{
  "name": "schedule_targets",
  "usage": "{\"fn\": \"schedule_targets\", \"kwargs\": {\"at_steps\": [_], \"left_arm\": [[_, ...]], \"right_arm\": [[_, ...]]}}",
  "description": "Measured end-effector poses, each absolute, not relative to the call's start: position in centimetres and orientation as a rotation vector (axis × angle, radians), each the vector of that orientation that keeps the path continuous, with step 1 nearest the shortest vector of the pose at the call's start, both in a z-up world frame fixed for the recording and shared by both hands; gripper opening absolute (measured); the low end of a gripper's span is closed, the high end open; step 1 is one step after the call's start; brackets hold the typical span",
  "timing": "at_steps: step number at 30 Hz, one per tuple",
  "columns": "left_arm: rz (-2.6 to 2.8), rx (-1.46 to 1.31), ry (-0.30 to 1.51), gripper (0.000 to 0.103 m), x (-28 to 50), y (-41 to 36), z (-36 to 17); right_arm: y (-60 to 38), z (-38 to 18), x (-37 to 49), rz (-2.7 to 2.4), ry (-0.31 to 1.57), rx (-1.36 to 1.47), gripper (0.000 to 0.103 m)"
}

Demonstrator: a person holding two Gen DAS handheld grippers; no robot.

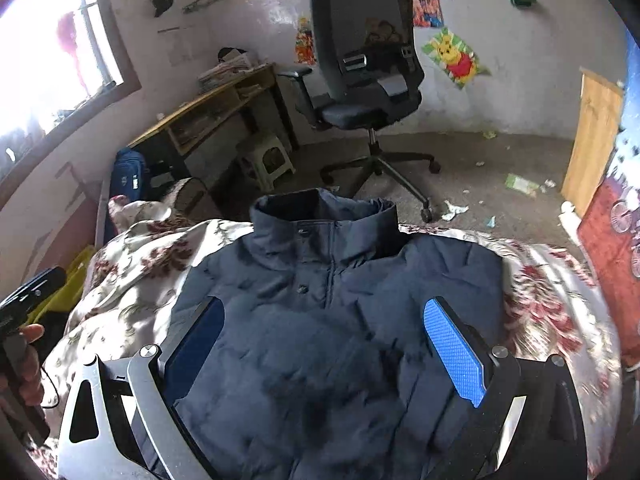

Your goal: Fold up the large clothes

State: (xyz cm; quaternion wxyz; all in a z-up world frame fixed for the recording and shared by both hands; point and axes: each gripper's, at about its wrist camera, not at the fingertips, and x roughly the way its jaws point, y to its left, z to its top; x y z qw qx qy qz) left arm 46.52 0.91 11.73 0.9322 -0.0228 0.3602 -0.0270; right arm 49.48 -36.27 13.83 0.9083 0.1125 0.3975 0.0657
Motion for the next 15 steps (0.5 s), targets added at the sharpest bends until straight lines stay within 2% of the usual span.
{"fn": "schedule_targets", "kwargs": {"at_steps": [6, 12, 13, 15], "left_arm": [[-0.039, -0.033, 0.800, 0.103, 53.9, -2.1, 7.1], [0.000, -0.040, 0.827, 0.102, 60.1, -5.3, 4.6], [0.011, -0.039, 0.833, 0.102, 60.9, -5.6, 4.3], [0.036, -0.042, 0.846, 0.102, 62.6, -6.6, 3.6]], "right_arm": [[-38.4, 9.1, 56.9, 0.139, 0.825, 0.302, 0.098], [-39.7, 5.1, 63.0, 0.141, 0.829, 0.433, 0.097], [-39.7, 4.6, 63.8, 0.142, 0.835, 0.439, 0.096], [-39.5, 3.5, 65.3, 0.144, 0.844, 0.458, 0.087]]}}
